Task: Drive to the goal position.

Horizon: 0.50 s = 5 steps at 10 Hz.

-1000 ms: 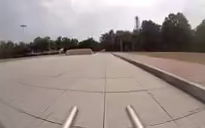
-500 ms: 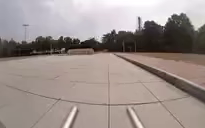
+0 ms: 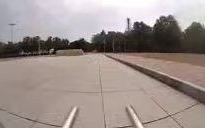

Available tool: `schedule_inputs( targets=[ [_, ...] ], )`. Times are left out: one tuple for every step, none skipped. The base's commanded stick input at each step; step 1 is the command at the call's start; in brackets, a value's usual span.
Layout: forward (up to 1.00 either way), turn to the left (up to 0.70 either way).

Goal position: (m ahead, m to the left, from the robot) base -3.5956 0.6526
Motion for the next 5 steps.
schedule_inputs(
  targets=[
    [0.7,0.0],
    [0.7,0.0],
    [0.7,0.0],
    [0.7,0.0],
    [0.7,0.0]
  ],
)
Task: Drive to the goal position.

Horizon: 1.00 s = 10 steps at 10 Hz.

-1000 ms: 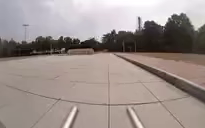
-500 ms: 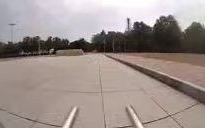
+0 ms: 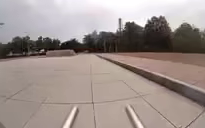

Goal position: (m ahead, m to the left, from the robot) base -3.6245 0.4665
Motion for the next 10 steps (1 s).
schedule_inputs(
  targets=[
    [0.7,0.0],
    [0.7,0.0],
    [0.7,0.0],
    [0.7,0.0],
    [0.7,0.0],
    [0.7,0.0],
    [0.7,0.0],
    [0.7,0.0],
    [0.7,0.0],
    [0.7,0.0]
  ],
)
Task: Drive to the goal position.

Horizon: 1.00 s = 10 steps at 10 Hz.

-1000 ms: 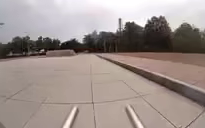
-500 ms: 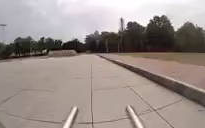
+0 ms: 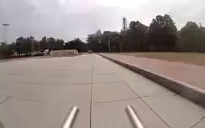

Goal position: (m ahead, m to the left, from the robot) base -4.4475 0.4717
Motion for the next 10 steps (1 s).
schedule_inputs(
  targets=[
    [0.7,0.0],
    [0.7,0.0],
    [0.7,0.0],
    [0.7,0.0],
    [0.7,0.0],
    [0.7,0.0],
    [0.7,0.0],
    [0.7,0.0],
    [0.7,0.0],
    [0.7,0.0]
  ],
)
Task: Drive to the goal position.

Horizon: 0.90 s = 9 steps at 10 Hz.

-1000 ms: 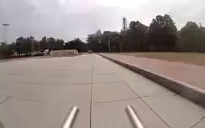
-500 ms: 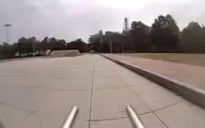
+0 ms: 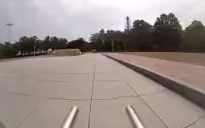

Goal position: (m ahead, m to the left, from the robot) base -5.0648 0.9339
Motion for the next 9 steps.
schedule_inputs(
  targets=[
    [0.7,0.0],
    [0.7,0.0],
    [0.7,0.0],
    [0.7,0.0],
    [0.7,0.0],
    [0.7,0.0],
    [0.7,0.0],
    [0.7,0.0],
    [0.7,0.0]
  ],
)
